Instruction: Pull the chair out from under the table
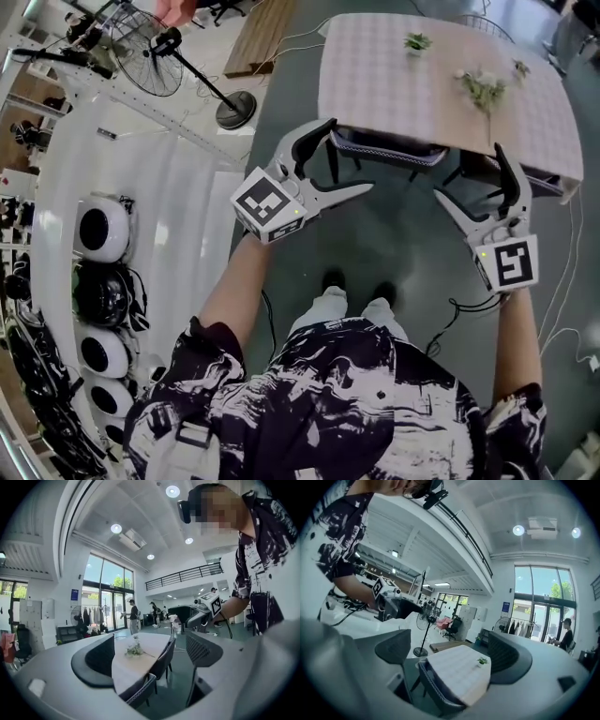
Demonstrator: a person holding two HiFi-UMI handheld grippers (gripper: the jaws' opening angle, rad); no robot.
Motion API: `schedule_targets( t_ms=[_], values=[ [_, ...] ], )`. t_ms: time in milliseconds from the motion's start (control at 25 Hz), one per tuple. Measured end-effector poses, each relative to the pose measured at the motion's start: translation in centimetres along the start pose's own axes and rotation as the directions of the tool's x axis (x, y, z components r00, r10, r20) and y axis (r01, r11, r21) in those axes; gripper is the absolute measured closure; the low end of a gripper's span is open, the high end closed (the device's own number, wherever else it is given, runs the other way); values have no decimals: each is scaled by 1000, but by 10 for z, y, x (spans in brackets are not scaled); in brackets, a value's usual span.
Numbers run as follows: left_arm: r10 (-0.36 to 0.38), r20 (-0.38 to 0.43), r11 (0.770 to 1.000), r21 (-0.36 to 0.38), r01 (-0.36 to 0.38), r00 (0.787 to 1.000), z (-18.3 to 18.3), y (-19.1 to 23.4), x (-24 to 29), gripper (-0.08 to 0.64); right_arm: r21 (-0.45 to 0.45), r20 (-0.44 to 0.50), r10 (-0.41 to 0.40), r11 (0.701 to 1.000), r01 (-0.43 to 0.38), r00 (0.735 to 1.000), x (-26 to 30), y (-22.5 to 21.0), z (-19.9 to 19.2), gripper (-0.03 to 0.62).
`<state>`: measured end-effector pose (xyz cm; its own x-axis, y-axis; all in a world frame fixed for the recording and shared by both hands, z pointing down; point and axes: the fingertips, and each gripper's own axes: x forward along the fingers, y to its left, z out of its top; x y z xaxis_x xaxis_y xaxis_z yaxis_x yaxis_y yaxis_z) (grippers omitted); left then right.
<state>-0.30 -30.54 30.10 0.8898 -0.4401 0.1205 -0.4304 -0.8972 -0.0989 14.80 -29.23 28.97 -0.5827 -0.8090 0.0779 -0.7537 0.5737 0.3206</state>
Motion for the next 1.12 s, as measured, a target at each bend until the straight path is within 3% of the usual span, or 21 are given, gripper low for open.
schedule_targets(
  t_ms=[200, 360, 440, 520, 800, 960, 1120],
  values=[
    [-74, -124, 994, 71, 84, 989, -42, 22, 20, 100, -116, -165, 73, 989, -93, 984, 42, 17, -52, 112],
    [-132, -291, 973, 147, 181, 948, -103, 46, 53, 100, -203, -345, 114, 960, -193, 932, 88, 31, -118, 112],
    [-149, -373, 960, 166, 224, 916, -141, 61, 70, 100, -235, -451, 129, 937, -257, 883, 112, 39, -159, 112],
    [-167, -453, 947, 173, 270, 876, -182, 71, 85, 100, -253, -559, 134, 912, -322, 818, 131, 48, -199, 112],
    [-213, -686, 874, 185, 450, 696, -304, 78, 130, 100, -261, -768, 124, 836, -484, 628, 178, 58, -321, 114],
    [-225, -736, 857, 161, 489, 638, -343, 77, 140, 100, -233, -845, 112, 804, -548, 523, 188, 68, -371, 114],
    [-231, -774, 842, 144, 519, 590, -371, 80, 145, 100, -232, -885, 100, 752, -617, 455, 198, 77, -401, 115]
  ],
)
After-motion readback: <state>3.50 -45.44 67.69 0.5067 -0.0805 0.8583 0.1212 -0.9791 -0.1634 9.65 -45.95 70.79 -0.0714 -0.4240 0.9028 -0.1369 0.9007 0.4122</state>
